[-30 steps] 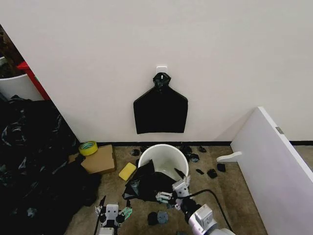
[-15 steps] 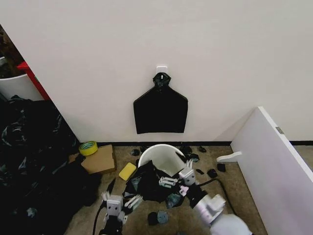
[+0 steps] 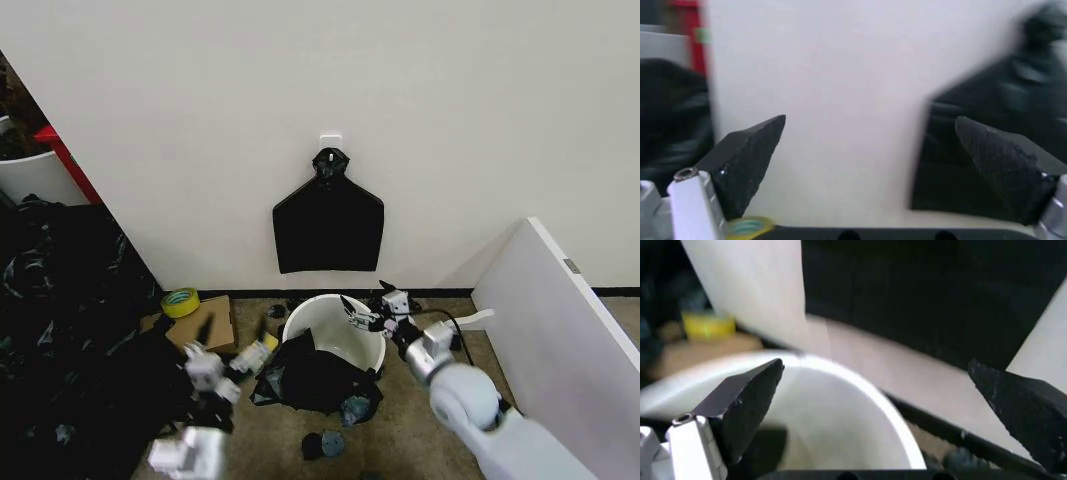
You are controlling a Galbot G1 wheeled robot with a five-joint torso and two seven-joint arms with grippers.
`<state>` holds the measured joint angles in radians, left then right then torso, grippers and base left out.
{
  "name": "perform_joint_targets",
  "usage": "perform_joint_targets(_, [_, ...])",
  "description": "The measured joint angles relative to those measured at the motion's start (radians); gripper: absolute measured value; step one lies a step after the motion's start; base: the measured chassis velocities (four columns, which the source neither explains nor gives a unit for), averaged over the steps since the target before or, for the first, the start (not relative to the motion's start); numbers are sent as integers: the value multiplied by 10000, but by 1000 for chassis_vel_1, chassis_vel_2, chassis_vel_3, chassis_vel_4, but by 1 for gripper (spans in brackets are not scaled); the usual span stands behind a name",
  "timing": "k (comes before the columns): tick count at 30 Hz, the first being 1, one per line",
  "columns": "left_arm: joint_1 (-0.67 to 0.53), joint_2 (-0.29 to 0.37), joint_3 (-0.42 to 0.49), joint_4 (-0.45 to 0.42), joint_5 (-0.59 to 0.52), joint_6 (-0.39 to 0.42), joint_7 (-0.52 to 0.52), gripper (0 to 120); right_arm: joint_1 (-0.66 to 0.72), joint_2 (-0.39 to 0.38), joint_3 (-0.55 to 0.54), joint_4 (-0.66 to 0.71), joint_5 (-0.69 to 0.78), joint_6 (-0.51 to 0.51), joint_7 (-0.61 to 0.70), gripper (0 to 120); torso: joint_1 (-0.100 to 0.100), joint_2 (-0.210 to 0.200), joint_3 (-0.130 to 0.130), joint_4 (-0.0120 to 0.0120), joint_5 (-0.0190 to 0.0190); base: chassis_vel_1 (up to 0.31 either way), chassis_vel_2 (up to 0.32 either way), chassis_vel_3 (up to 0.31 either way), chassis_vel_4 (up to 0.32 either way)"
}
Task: Place the garbage bag over the trash bin.
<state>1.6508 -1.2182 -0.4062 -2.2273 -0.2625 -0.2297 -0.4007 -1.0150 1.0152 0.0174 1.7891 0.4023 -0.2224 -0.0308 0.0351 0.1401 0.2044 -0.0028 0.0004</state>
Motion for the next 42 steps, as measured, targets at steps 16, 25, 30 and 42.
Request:
perform_joint_targets(16, [-139,-416,-825,-67,-388,542,-559,100,2209,610,-922,-2643,-1545,-1915,-2183,57,0,0,-1,3,3,0,0,0,0])
perform_joint_targets(25, [-342,-489,-419,250,-232,554,-654,100,2046,317,-984,-2295,-949,-2225,-1245,25,0,0,-1,0,3,0,0,0,0])
perform_joint_targets(30, [-441,-526,-235,345,-157,576,-689,100,1839,235,-1103,-2052,-359,-2396,96,9,0,0,-2,1,6,0,0,0,0])
perform_joint_targets(42, [-616,-462,-75,514,-192,615,-792,100,-545,-28,-1013,1098,4367,-1609,7053,3,-1,0,-3,0,0,0,0,0,0])
